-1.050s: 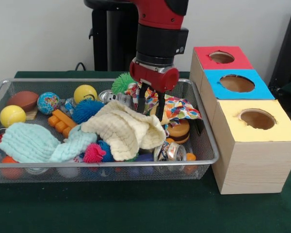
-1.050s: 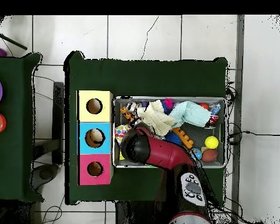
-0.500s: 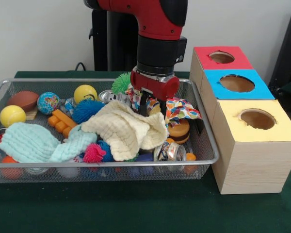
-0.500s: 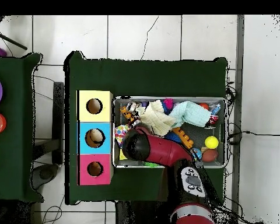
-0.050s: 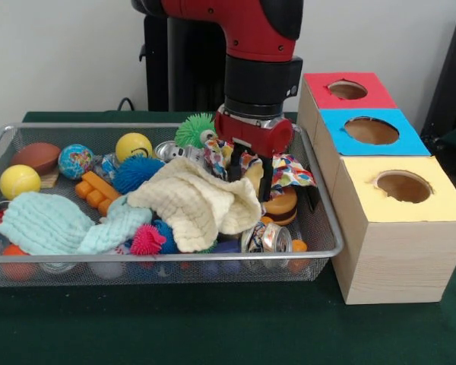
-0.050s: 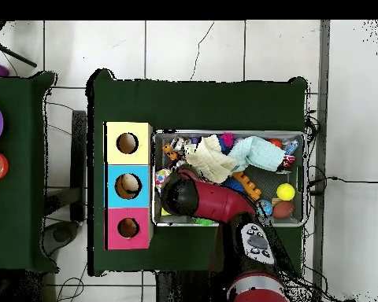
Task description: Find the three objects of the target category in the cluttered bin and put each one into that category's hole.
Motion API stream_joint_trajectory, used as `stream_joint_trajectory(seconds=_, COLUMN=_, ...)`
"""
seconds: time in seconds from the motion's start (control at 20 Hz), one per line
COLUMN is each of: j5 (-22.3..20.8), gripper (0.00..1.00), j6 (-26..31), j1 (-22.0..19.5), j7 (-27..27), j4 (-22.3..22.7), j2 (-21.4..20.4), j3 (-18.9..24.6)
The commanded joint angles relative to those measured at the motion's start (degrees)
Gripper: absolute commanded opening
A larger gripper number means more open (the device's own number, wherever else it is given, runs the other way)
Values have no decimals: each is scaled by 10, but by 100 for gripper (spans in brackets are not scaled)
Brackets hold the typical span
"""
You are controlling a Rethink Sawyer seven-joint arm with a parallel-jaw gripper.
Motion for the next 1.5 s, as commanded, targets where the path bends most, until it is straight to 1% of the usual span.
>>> stream_joint_trajectory(seconds=0.05, j5=-1, gripper=100, j6=53, j1=3, j7=33, j4=6, j2=-8, j3=52)
stream_joint_trajectory(seconds=0.35, j5=-1, gripper=100, j6=39, j1=7, j7=38, j4=6, j2=2, j3=50)
stream_joint_trajectory(seconds=0.4, j5=-1, gripper=100, j6=30, j1=7, j7=42, j4=7, j2=2, j3=49)
stream_joint_trajectory(seconds=0.45, j5=-3, gripper=0, j6=20, j1=19, j7=46, j4=3, j2=3, j3=34)
stream_joint_trajectory(seconds=0.6, j5=7, gripper=0, j6=34, j1=23, j7=53, j4=3, j2=1, j3=29)
stream_joint_trajectory(seconds=0.65, j5=9, gripper=0, j6=38, j1=19, j7=53, j4=5, j2=-2, j3=33)
stream_joint_trajectory(seconds=0.9, j5=11, gripper=0, j6=40, j1=15, j7=53, j4=12, j2=-7, j3=37)
stream_joint_trajectory(seconds=1.05, j5=10, gripper=0, j6=42, j1=6, j7=50, j4=17, j2=-9, j3=47)
stream_joint_trajectory(seconds=1.25, j5=11, gripper=0, j6=57, j1=4, j7=46, j4=17, j2=-18, j3=47)
stream_joint_trajectory(seconds=1.4, j5=13, gripper=0, j6=88, j1=12, j7=41, j4=20, j2=-49, j3=35)
stream_joint_trajectory(seconds=1.5, j5=16, gripper=0, j6=132, j1=7, j7=31, j4=26, j2=-85, j3=35)
